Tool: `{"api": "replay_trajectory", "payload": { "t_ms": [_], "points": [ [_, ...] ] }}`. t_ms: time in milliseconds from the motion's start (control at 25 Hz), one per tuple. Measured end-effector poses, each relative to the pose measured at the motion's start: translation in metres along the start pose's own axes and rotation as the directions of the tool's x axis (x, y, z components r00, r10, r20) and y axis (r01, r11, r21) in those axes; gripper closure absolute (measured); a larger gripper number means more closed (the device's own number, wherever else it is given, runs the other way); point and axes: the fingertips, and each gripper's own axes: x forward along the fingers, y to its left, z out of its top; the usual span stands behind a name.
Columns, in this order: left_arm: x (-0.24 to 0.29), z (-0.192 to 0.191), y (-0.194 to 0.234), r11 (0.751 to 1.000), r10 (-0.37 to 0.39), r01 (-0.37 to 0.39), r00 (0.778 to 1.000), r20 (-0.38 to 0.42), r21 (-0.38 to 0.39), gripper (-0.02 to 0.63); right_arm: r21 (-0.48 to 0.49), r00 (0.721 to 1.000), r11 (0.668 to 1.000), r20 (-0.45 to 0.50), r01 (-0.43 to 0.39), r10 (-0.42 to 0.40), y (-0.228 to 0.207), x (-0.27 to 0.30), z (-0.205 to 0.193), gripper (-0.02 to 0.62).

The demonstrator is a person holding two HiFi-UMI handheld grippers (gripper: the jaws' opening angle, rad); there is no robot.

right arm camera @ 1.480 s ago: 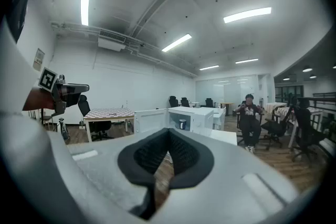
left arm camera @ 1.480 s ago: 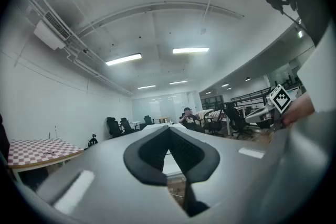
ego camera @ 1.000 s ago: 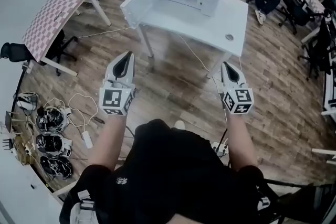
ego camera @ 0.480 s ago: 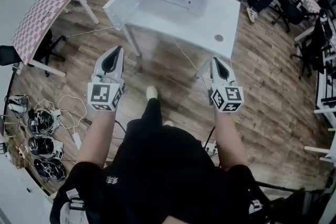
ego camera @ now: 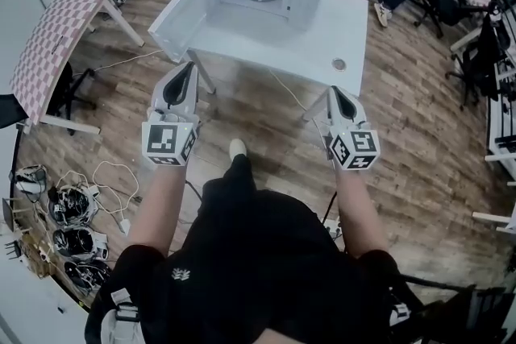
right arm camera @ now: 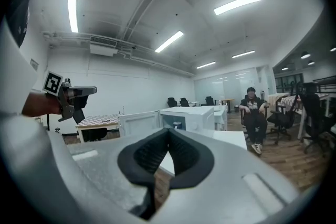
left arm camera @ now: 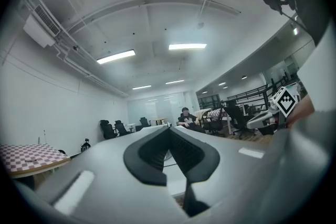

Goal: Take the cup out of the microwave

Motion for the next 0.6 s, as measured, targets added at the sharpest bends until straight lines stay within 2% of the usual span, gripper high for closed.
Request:
{"api": "replay_trajectory", "payload": {
  "t_ms": [600],
  "points": [
    [0.106, -0.025, 0.117, 0.999, -0.022, 0.022, 1.0, -0.002, -0.042, 0.6, -0.039, 1.0, 0.999, -0.026, 0.014, -0.015, 0.01, 0.158, 0.037, 0.595]
  ]
}}
